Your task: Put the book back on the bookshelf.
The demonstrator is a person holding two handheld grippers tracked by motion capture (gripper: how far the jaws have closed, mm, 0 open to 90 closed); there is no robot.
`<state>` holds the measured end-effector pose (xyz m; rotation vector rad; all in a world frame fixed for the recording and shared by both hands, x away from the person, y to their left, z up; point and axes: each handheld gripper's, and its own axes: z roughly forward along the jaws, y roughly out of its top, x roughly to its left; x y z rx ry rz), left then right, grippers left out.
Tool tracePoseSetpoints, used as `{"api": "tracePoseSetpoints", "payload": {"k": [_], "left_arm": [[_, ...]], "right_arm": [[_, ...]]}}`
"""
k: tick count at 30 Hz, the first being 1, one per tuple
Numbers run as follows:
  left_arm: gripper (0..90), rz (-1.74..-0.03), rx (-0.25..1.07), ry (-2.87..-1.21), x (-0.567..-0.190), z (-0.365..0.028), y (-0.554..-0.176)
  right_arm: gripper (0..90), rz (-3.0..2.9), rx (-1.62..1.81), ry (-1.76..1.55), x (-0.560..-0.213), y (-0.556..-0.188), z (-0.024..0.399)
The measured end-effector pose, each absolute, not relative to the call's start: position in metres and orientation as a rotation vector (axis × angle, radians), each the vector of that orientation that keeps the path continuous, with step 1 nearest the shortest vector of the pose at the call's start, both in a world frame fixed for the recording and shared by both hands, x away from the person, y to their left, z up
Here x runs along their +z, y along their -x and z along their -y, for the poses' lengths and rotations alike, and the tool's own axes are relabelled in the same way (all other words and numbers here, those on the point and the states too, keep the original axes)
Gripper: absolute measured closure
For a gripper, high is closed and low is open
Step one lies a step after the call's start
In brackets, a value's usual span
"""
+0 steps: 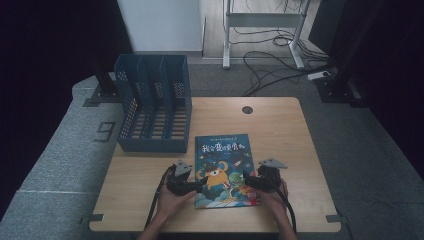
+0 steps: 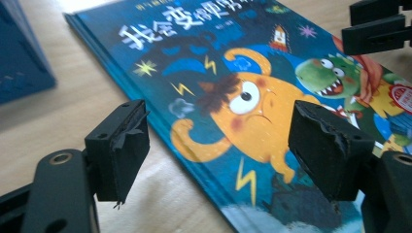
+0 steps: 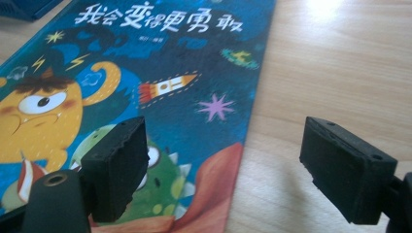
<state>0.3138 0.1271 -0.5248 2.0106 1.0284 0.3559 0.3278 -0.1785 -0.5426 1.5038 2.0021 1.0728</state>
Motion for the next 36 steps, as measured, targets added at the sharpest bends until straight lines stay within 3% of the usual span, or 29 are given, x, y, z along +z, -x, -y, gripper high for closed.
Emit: {"api": "tracePoseSetpoints", "payload": {"k": [15, 29, 36], "left_arm": [[20.1, -1.035, 0.315, -2.079, -0.541, -0.109, -0.311], [18.0, -1.026, 0.318, -2.093, -0.544, -0.102, -0.309], [22.3, -1.039, 0.327, -2.091, -0.543, -0.103, -0.309]], "right_arm": [[18.5, -2.065, 1.068, -1.523, -0.552, -0.324, 0.175], [26.1, -2.105, 1.142, -1.521, -0.55, -0.321, 0.173], [33.7, -2.083, 1.14, -1.544, -0.55, -0.318, 0.175]]}}
